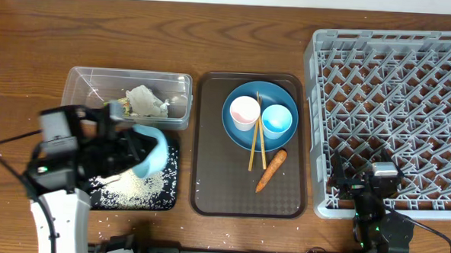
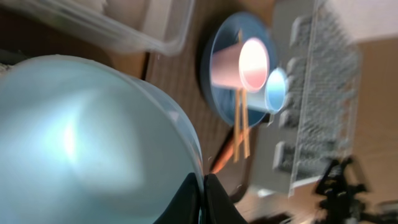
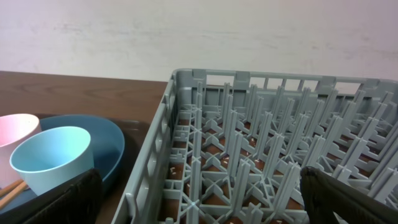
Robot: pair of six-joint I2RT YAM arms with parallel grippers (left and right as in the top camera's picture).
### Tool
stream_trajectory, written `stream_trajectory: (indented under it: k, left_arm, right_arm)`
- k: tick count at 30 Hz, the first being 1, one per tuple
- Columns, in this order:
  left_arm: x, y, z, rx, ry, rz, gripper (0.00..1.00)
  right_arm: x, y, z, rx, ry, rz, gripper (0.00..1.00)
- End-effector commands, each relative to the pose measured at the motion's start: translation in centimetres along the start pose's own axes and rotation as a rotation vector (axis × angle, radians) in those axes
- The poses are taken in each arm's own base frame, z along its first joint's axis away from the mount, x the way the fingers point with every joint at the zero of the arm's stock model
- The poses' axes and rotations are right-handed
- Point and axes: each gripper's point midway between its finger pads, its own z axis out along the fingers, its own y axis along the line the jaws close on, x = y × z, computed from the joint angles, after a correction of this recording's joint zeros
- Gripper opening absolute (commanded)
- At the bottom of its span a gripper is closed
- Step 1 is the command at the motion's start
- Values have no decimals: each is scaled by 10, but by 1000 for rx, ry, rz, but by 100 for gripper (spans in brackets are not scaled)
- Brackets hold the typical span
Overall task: Sort waste into correct bins and load items into the dishwasher rack
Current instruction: 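Carry the empty bowl right and set it on the brown tray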
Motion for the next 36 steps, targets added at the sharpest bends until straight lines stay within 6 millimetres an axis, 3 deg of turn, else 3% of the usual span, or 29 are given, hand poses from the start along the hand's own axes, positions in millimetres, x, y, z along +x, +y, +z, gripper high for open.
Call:
stream_trajectory:
  k: [1,17,27,36]
  left_arm:
    - [4,0,7,-138,-10,16,6]
    - [75,-44,74,-297,141,323,6]
    - [125,-47,135,-357,304,425,6]
    - [130,-41,159,-380,327,423,6]
  right_arm:
    - [1,-2,0,9,2,-4,99]
    - [1,-2,0,9,2,-4,99]
    - [1,-2,0,9,2,-4,99]
    - [1,-2,0,9,2,-4,99]
